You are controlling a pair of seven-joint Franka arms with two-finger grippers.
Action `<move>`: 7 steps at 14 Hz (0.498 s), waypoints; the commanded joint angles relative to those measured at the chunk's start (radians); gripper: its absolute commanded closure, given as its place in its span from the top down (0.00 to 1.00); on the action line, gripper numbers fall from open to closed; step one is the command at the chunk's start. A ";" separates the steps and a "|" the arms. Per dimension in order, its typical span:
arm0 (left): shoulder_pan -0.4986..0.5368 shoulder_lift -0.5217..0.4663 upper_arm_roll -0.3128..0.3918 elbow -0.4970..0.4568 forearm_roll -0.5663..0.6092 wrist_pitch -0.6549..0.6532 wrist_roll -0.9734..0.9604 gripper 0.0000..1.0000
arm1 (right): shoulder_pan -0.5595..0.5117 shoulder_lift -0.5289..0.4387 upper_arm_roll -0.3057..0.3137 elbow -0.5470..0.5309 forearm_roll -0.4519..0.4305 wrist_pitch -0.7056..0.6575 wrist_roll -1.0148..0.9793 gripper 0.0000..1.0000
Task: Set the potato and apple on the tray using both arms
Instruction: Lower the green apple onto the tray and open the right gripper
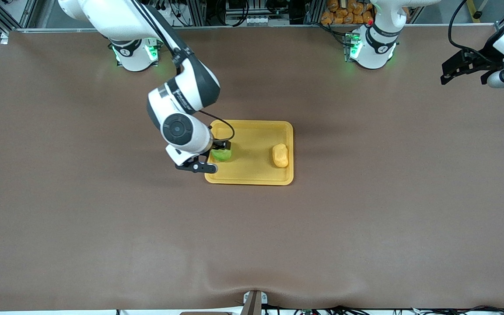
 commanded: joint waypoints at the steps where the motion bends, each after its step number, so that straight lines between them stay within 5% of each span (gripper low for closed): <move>1: -0.003 0.008 0.000 0.024 -0.010 0.002 -0.010 1.00 | -0.030 -0.019 0.008 0.039 0.004 -0.052 0.002 1.00; 7: 0.000 0.029 0.000 0.039 0.000 0.017 -0.014 1.00 | -0.139 -0.046 -0.024 0.206 -0.021 -0.330 0.016 1.00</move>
